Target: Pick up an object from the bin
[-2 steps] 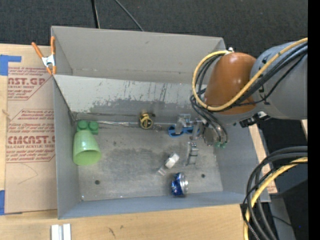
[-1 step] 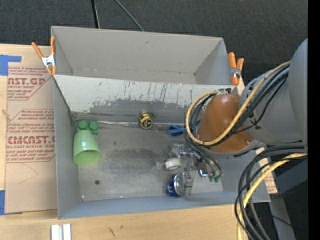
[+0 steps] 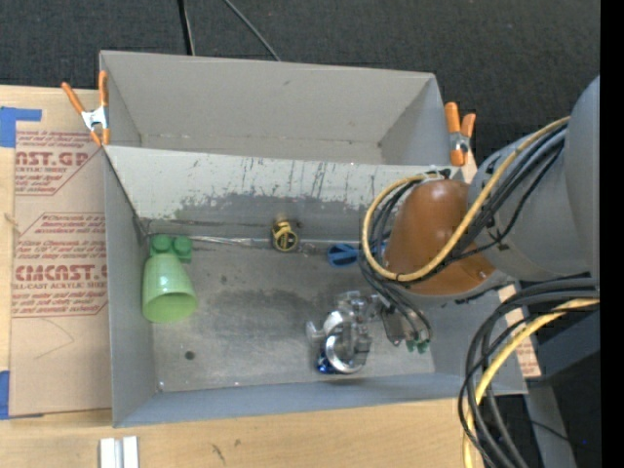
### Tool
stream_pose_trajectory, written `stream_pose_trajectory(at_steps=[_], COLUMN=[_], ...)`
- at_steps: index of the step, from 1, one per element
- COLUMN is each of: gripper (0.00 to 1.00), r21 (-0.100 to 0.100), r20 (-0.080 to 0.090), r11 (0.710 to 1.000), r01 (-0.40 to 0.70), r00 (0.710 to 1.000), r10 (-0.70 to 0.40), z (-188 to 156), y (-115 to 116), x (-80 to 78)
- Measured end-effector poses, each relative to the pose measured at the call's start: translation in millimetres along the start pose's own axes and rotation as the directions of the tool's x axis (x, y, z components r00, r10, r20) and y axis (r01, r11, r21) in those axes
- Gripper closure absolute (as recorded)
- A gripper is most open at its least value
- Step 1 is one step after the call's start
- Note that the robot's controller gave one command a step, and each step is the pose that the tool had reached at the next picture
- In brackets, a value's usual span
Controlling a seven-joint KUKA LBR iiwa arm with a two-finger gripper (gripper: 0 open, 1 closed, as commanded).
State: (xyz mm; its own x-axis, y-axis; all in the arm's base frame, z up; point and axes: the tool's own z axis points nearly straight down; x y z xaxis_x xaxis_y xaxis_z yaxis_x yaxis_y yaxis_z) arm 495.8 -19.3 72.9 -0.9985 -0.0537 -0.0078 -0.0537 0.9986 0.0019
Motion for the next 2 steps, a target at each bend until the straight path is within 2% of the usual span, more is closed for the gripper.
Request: stream_pose_trajectory(at_steps=[1,2], gripper=[1.0,1.0], r21=[0.004,0.003], r20=[0.001,-0.003], r11=[1.0,1.0], r01=[0.002,-0.012], r00=[1.0,1.0], r10=[-0.002,0.012], z=[-125.3,-162.4], y=[-8.3,-18.2], x=[-18.2,-4.8])
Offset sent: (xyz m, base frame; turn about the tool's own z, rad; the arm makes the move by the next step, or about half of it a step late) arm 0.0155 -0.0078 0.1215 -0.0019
